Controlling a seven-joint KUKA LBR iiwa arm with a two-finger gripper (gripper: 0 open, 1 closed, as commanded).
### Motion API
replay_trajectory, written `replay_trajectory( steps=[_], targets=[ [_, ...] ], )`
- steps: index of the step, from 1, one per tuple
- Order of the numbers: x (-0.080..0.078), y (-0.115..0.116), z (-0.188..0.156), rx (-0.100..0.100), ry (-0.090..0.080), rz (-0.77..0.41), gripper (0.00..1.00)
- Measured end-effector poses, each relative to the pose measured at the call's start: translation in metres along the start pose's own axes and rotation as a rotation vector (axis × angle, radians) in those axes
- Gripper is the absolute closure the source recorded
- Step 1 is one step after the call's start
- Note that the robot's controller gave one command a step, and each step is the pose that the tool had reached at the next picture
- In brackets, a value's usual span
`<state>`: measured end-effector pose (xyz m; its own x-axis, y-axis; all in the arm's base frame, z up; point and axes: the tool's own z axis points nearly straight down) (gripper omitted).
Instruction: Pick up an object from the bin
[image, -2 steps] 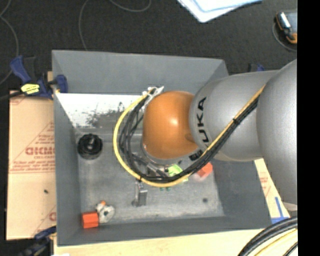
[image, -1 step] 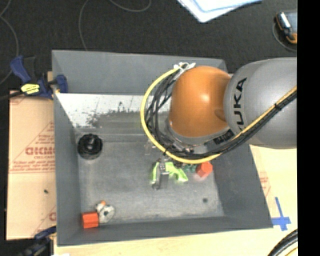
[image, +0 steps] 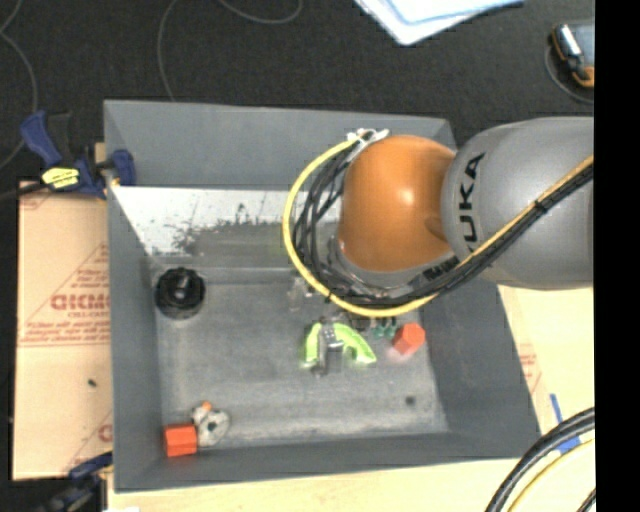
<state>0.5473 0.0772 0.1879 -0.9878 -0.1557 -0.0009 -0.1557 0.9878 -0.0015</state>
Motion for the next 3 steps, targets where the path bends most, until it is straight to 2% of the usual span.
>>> replay_trajectory(
  steps=[1, 2, 3],
  targets=[
    [0.019, -0.034, 0.013, 0.000, -0.011, -0.031, 0.00],
    [0.018, -0.063, 0.061, 0.000, 0.001, 0.012, 0.00],
    [0.011, -0.073, 0.088, 0.001, -0.011, -0.015, 0.00]
  ],
)
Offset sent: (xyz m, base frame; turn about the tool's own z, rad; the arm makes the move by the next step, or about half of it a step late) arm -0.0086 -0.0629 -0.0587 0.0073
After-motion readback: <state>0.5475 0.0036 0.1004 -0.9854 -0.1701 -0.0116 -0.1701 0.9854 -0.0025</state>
